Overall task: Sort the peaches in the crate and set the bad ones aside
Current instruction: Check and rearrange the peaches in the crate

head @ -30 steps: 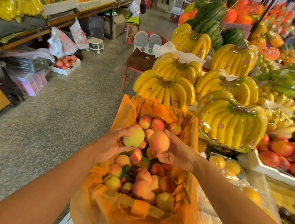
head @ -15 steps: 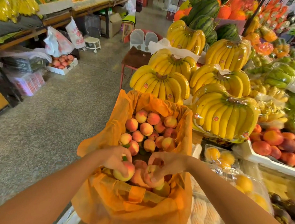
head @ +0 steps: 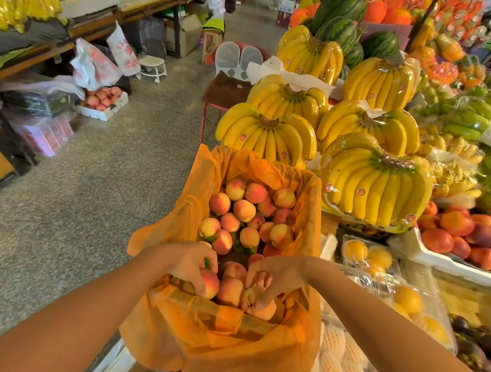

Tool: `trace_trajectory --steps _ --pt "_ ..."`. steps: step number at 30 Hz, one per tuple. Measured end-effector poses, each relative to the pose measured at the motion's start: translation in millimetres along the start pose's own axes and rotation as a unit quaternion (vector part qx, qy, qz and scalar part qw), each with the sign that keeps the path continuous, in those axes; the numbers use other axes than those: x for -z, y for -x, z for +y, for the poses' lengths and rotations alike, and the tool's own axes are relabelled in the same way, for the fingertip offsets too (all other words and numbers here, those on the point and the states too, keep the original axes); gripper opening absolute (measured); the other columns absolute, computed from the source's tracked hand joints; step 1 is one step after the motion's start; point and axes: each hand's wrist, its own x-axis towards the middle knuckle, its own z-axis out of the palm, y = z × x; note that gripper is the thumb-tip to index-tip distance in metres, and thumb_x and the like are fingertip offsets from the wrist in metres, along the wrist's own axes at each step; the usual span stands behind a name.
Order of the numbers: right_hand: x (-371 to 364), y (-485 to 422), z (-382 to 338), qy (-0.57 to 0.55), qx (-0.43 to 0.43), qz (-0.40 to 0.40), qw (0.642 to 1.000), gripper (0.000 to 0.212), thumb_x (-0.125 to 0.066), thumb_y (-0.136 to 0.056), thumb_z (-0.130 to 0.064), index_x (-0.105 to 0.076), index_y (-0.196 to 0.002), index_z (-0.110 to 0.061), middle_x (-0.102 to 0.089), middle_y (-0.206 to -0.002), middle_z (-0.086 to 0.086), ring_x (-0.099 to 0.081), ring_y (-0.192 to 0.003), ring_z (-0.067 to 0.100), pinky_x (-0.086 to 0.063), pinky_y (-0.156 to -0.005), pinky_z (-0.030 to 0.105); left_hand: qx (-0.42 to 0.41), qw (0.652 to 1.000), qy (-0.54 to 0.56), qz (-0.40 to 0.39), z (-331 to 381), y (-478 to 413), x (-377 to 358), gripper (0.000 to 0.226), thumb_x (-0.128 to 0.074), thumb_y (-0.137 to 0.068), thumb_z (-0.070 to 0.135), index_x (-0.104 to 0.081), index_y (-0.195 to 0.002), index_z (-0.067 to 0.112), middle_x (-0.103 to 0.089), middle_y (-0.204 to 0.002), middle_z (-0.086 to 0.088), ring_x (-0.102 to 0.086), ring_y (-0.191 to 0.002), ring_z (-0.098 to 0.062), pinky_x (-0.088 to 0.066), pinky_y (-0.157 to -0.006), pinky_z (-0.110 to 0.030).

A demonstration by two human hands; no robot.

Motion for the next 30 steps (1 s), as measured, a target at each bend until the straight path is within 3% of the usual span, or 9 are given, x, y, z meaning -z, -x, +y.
trace_trajectory --steps 3,7,9,12,15,18,22,26,30 --pt "4 0 -2 0.018 -0.013 -0.001 1.0 0.057 -0.066 -0.085 -0.049 -0.049 -0.132 -0.022 -0.049 -0.127 -0.003 -0.048 -0.12 0.021 -0.042 -0.103 0.043 0.013 0.999 -0.036 0.012 5 2 3 0.031 -0.063 -0.088 0.035 -0.062 -0.117 0.023 -0.055 -0.108 0.005 -0.055 -0.103 -0.017 -0.048 -0.09 -0.033" --pt "7 -4 -2 0.007 -0.02 0.011 1.0 0.049 -0.061 -0.087 -0.052 -0.058 -0.124 -0.021 -0.057 -0.127 0.001 -0.051 -0.119 0.021 -0.042 -0.104 0.045 0.0 0.999 -0.041 0.017 11 2 3 0.029 -0.046 -0.098 0.03 -0.063 -0.113 0.013 -0.057 -0.128 -0.007 -0.054 -0.1 -0.017 -0.037 -0.078 -0.024" --pt "6 -6 -2 -0.005 -0.02 0.016 1.0 0.044 -0.061 -0.089 -0.047 -0.06 -0.122 -0.018 -0.059 -0.124 0.007 -0.053 -0.117 0.023 -0.043 -0.103 0.045 -0.004 1.0 -0.014 0.011 10 0 1 0.027 -0.044 -0.099 0.028 -0.065 -0.107 0.012 -0.059 -0.115 -0.005 -0.052 -0.106 -0.017 -0.033 -0.076 -0.024" --pt "8 -7 0 -0.054 -0.001 0.055 0.997 0.041 -0.061 -0.092 -0.038 -0.059 -0.125 -0.014 -0.062 -0.122 0.008 -0.056 -0.113 0.022 -0.045 -0.099 0.037 -0.025 0.998 0.03 0.048 7 0 2 0.022 -0.048 -0.097 0.03 -0.064 -0.091 0.016 -0.056 -0.087 -0.006 -0.056 -0.091 -0.019 -0.037 -0.067 -0.023" --pt "16 -5 5 -0.124 0.02 0.111 0.986 0.034 -0.062 -0.093 -0.03 -0.062 -0.122 -0.012 -0.065 -0.112 0.004 -0.061 -0.102 0.013 -0.048 -0.089 0.024 -0.053 0.983 0.067 0.16 4 2 11 0.02 -0.054 -0.094 0.033 -0.068 -0.098 0.019 -0.066 -0.093 0.0 -0.062 -0.09 -0.014 -0.05 -0.075 -0.03" --pt "29 -14 14 -0.194 0.03 0.21 0.958 0.025 -0.065 -0.092 -0.02 -0.065 -0.113 -0.006 -0.067 -0.091 0.001 -0.062 -0.083 0.008 -0.05 -0.076 0.014 -0.104 0.932 0.069 0.34 -3 4 28 0.01 -0.058 -0.092 0.03 -0.067 -0.094 0.031 -0.067 -0.096 0.007 -0.06 -0.089 -0.01 -0.05 -0.081 -0.036" --pt "47 -43 29 -0.173 0.002 0.338 0.925 0.023 -0.069 -0.087 -0.024 -0.064 -0.108 -0.014 -0.067 -0.09 0.0 -0.064 -0.084 0.021 -0.053 -0.084 0.04 -0.097 0.875 0.017 0.474 -18 -5 51 0.015 -0.061 -0.089 0.022 -0.067 -0.102 0.026 -0.063 -0.108 0.006 -0.051 -0.105 -0.015 -0.037 -0.085 -0.028" --pt "66 -79 35 -0.15 -0.052 0.402 0.902 0.041 -0.07 -0.085 -0.029 -0.057 -0.121 -0.014 -0.064 -0.111 0.006 -0.063 -0.099 0.025 -0.052 -0.085 0.04 -0.012 0.892 0.016 0.452 -37 -31 64 0.041 -0.061 -0.089 0.026 -0.053 -0.129 0.022 -0.046 -0.133 -0.001 -0.04 -0.127 -0.023 -0.032 -0.105 -0.035" --pt "81 -117 53 -0.139 -0.105 0.444 0.879 0.056 -0.072 -0.083 -0.034 -0.051 -0.131 -0.015 -0.053 -0.127 0.011 -0.056 -0.111 0.027 -0.048 -0.092 0.039 -0.013 0.903 0.091 0.42 -43 -61 79 0.056 -0.061 -0.09 0.023 -0.04 -0.141 0.015 -0.038 -0.143 -0.007 -0.04 -0.131 -0.025 -0.033 -0.108 -0.036"
